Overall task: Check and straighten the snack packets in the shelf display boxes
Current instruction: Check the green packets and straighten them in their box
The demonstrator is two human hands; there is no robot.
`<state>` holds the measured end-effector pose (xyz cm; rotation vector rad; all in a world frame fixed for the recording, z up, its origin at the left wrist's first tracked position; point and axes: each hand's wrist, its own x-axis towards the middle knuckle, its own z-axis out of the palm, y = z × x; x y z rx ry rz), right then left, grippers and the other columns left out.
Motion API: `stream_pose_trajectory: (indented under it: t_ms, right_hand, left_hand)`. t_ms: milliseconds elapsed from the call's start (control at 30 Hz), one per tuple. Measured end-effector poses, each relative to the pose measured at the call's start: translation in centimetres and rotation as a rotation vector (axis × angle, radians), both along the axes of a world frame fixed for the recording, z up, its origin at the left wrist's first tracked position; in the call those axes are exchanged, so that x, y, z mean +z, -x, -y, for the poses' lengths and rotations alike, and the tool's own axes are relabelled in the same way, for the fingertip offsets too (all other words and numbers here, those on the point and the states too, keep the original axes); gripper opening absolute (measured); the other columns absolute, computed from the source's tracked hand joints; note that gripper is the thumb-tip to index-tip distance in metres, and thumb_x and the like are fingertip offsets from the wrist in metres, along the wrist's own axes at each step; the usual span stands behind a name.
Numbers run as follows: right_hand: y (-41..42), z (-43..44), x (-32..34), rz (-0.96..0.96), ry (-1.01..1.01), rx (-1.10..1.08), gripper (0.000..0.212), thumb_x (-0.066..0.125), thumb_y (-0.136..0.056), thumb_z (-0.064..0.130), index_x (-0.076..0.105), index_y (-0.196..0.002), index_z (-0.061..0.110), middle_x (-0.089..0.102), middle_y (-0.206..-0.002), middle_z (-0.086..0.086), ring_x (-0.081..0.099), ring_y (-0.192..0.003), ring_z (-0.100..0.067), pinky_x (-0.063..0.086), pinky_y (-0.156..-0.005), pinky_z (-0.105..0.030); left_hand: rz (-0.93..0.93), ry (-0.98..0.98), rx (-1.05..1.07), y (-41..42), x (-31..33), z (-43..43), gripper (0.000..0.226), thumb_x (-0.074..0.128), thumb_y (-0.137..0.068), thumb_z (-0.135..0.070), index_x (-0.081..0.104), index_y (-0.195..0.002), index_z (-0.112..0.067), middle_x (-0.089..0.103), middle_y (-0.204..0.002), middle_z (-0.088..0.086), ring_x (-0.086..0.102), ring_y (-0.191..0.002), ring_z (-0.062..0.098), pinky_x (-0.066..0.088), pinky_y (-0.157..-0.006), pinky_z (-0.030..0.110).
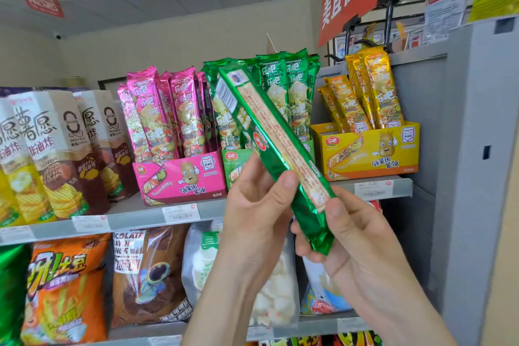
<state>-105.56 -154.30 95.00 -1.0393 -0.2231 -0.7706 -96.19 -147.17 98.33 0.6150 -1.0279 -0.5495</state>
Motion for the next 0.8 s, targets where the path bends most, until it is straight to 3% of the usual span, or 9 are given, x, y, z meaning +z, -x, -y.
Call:
stream_pose_trajectory:
  t_ms: [100,200,300,433,533,800]
  right_hand:
    - [-0.3,-0.5,-0.1,-0.009,0.123,-0.29,0.047,0.089,-0.057,0.043,0.074,-0.097,0.023,0.075,-0.084,-0.007,0.069,-0.064,-0.02,0.054,-0.057,-0.022]
    - [-0.7,-1.0,-0.7,-0.069,0.447,-0.758,0.041,0.083,-0.065,0.029,0.067,-0.103,0.039,0.072,-0.096,0.014,0.069,-0.088,-0.004,0.052,-0.074,-0.014]
    - [-1.1,-1.4,-1.6,-0.056,0.792,-1.117,0.043,0.077,-0.075,0.031,0.061,-0.115,0.032,0.063,-0.103,0.017,0.055,-0.1,0.01,0.039,-0.083,-0.002]
    - [-1.1,-1.2,-2.4,0.03,0.916,-1.237,0.051,0.075,-0.075,0.004,0.062,-0.124,0.012,0.062,-0.108,0.005,0.054,-0.105,0.005,0.037,-0.091,-0.005]
    - [-1.0,-1.2,-2.5,0.108,0.9,-1.304,0.047,0.066,-0.073,-0.012,0.066,-0.116,0.007,0.064,-0.108,0.004,0.056,-0.107,0.004,0.039,-0.096,-0.01]
    - [-0.9,-2.2,-1.9,0.239,0.824,-1.41,0.026,0.056,-0.081,-0.014,0.067,-0.103,-0.007,0.066,-0.107,-0.021,0.065,-0.101,-0.017,0.05,-0.09,-0.022]
  left_hand:
    - [0.068,-0.067,0.098,0.0,-0.2,-0.3,0.025,0.071,-0.079,-0.03,0.07,-0.102,-0.019,0.066,-0.091,0.009,0.061,-0.066,0.017,0.049,-0.045,0.026]
    - [0.133,-0.15,0.361,-0.1,-0.5,-0.5,0.024,0.069,-0.073,-0.047,0.072,-0.091,-0.031,0.071,-0.087,0.001,0.068,-0.08,0.013,0.056,-0.066,0.025]
    - [0.143,-0.128,0.498,0.0,-0.3,-0.8,0.026,0.072,-0.071,-0.048,0.071,-0.086,-0.027,0.066,-0.073,-0.007,0.063,-0.069,0.006,0.051,-0.06,0.019]
    - [0.068,-0.045,0.487,-0.1,0.3,-1.1,0.017,0.076,-0.072,-0.038,0.071,-0.081,-0.026,0.06,-0.068,-0.008,0.056,-0.063,0.008,0.049,-0.057,0.023]
    - [-0.059,-0.017,0.433,-0.5,0.7,-1.1,0.016,0.081,-0.072,-0.029,0.07,-0.08,-0.021,0.063,-0.07,-0.004,0.058,-0.064,0.011,0.051,-0.06,0.026]
    - [-0.175,0.006,0.255,0.0,0.9,-1.3,0.03,0.07,-0.077,-0.032,0.061,-0.102,-0.017,0.063,-0.077,-0.003,0.058,-0.073,0.015,0.052,-0.066,0.029]
